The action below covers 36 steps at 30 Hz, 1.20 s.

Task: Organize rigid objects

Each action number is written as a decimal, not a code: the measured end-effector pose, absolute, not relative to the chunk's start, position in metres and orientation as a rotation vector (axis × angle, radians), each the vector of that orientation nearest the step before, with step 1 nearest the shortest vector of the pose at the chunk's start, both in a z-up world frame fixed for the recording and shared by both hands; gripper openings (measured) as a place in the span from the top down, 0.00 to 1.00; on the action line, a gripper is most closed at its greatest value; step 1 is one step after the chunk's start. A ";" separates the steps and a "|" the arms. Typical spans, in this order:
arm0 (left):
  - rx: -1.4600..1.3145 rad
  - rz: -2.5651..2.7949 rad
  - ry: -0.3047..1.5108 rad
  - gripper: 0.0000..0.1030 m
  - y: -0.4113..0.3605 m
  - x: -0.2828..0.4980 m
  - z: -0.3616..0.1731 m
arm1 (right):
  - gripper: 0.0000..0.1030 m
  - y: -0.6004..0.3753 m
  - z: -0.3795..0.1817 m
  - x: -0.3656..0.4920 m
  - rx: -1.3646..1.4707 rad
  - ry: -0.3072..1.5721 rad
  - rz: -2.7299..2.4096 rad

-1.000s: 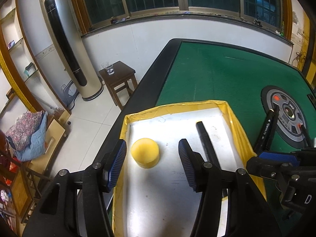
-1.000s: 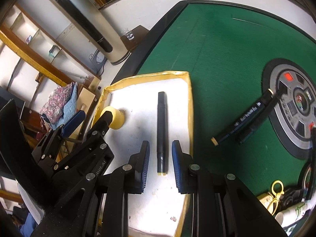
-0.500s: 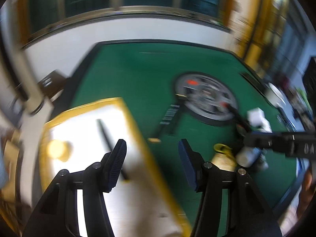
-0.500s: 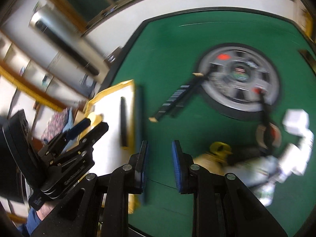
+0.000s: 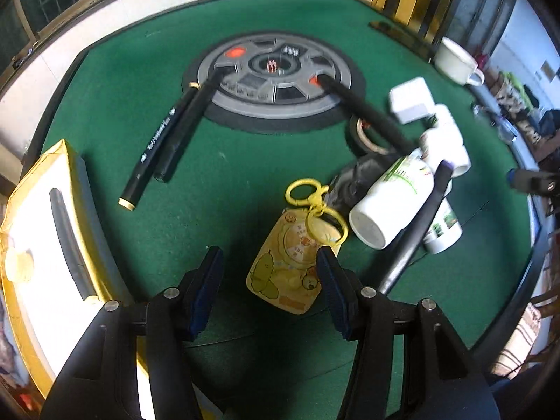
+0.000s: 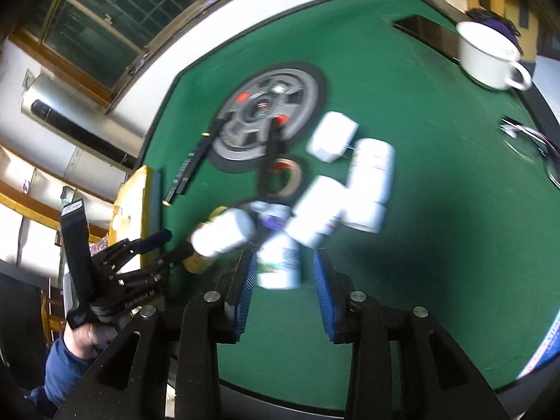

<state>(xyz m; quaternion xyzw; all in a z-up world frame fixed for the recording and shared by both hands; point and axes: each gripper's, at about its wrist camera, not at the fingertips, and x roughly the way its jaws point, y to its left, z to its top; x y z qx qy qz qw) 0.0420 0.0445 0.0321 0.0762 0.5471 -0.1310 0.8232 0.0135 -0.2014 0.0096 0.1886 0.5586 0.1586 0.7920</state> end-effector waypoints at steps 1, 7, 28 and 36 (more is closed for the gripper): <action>0.154 -0.288 1.157 0.48 0.045 0.041 0.033 | 0.70 -0.211 0.008 0.012 0.415 1.202 0.338; 0.135 -0.311 1.170 0.36 0.041 0.050 0.029 | 0.66 -0.242 0.001 0.013 0.436 1.204 0.334; 0.105 -0.164 1.138 0.42 0.027 0.004 0.014 | 0.67 -0.229 -0.037 0.100 0.409 1.290 0.247; 0.084 -0.144 1.117 0.42 0.031 -0.006 0.013 | 0.70 -0.220 -0.051 0.097 0.342 1.306 0.222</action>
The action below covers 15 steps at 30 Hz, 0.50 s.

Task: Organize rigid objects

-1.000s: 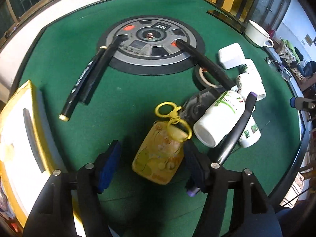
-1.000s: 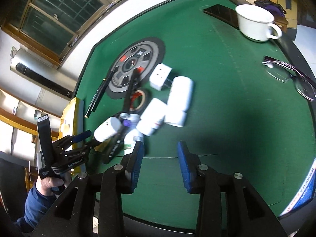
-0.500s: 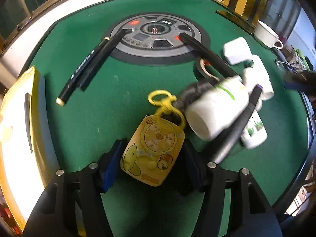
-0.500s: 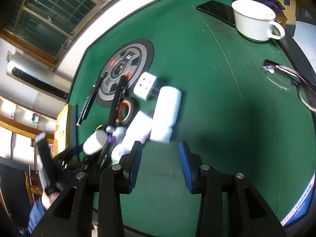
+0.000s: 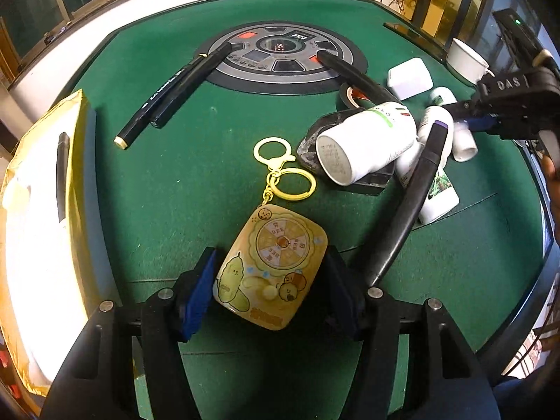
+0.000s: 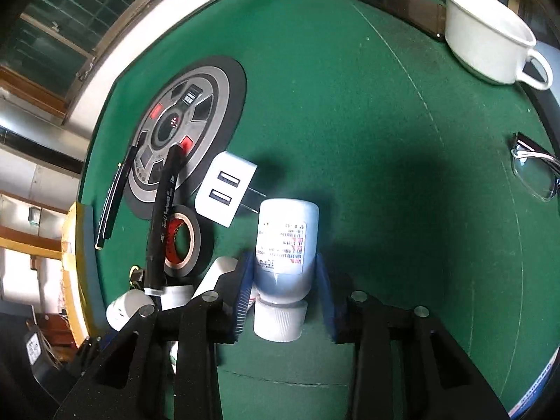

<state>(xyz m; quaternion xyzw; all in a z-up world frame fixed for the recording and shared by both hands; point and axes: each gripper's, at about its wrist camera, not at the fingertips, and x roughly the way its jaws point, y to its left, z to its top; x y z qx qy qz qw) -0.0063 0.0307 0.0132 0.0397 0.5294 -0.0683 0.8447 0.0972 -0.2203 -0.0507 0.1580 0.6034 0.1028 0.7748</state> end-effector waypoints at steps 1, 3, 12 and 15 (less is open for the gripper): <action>0.085 -0.139 1.111 0.42 0.031 -0.008 0.014 | 0.70 -0.222 -0.049 0.094 0.339 1.301 0.221; 0.096 -0.130 1.090 0.42 0.029 -0.010 0.018 | 0.70 -0.228 -0.044 0.084 0.350 1.283 0.229; 0.183 -0.056 0.893 0.50 0.024 -0.019 0.057 | 0.70 -0.247 -0.019 0.039 0.392 1.201 0.253; 0.199 -0.038 0.853 0.53 0.025 -0.020 0.067 | 0.70 -0.242 -0.009 0.031 0.390 1.183 0.278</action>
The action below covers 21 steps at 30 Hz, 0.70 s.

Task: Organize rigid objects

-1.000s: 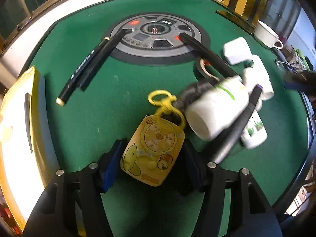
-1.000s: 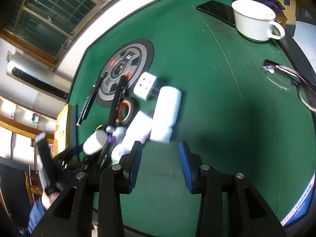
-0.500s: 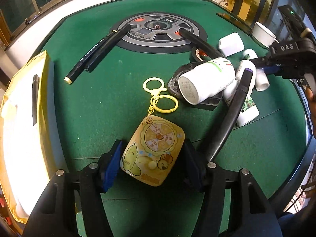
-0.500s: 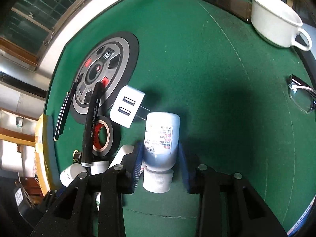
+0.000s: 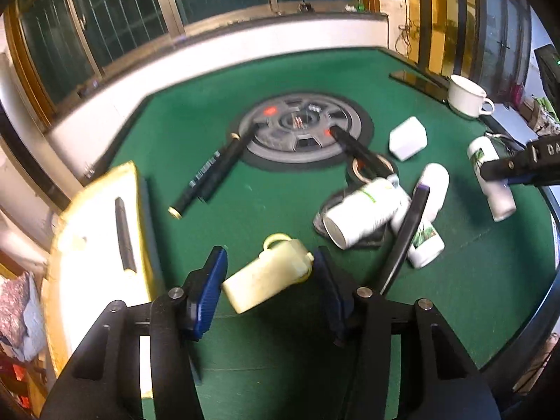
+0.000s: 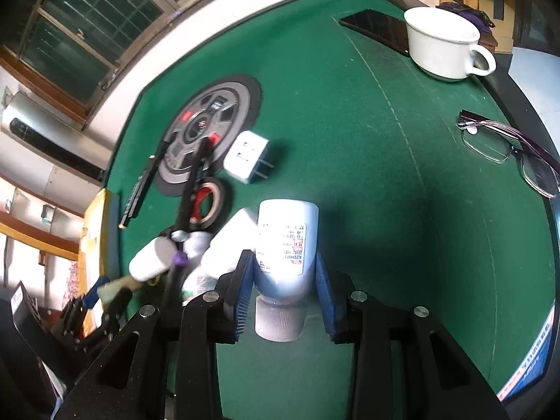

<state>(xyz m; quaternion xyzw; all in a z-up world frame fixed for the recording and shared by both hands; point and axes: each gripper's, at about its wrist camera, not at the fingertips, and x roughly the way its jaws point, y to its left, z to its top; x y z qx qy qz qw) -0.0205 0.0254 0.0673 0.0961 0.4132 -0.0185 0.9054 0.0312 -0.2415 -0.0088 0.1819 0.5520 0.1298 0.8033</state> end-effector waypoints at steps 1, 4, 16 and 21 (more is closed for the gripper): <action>0.202 -0.034 0.846 0.53 0.026 -0.021 0.070 | 0.70 -0.237 -0.006 0.030 0.385 1.178 0.288; 0.213 -0.022 0.820 0.54 0.029 -0.025 0.075 | 0.70 -0.224 0.003 0.026 0.372 1.171 0.322; 0.230 -0.017 0.818 0.55 0.034 -0.031 0.075 | 0.70 -0.194 0.006 0.023 0.344 1.173 0.366; 0.236 -0.011 0.808 0.55 0.035 -0.032 0.077 | 0.70 -0.187 0.008 0.022 0.336 1.175 0.382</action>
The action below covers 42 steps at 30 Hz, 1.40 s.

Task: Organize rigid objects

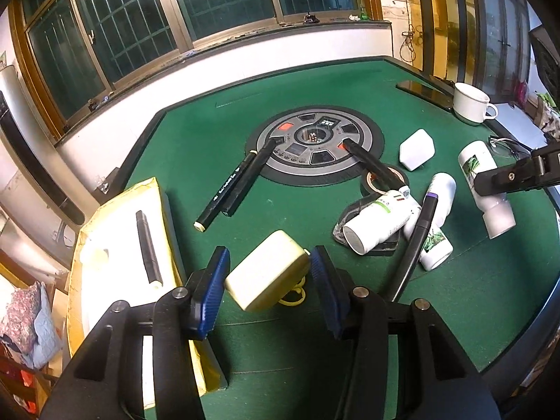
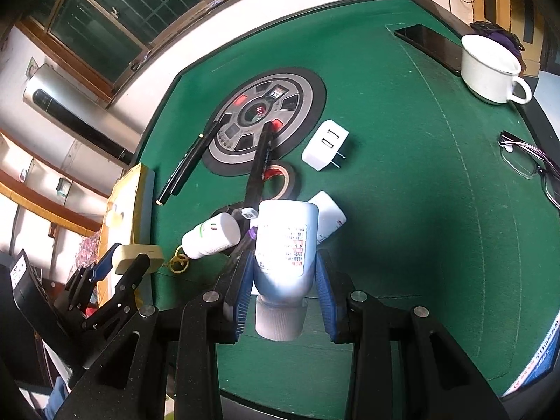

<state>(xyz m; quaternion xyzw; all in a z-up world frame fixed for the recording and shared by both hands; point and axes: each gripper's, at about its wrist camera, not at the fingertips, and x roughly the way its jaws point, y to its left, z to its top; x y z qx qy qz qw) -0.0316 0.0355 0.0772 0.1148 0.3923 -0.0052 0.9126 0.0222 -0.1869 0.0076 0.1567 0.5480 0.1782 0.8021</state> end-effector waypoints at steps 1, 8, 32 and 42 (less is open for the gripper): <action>0.238 -0.009 0.808 0.56 0.036 -0.032 0.078 | 0.70 -0.186 0.008 0.022 0.335 1.175 0.384; 0.253 0.003 0.803 0.73 0.037 -0.031 0.080 | 0.70 -0.178 0.007 0.018 0.330 1.182 0.404; 0.241 -0.014 0.884 0.72 0.034 -0.022 0.066 | 0.70 -0.183 0.006 0.018 0.348 1.185 0.398; 0.061 -0.098 1.010 0.56 0.055 -0.011 0.054 | 0.70 -0.187 0.012 0.015 0.359 1.170 0.399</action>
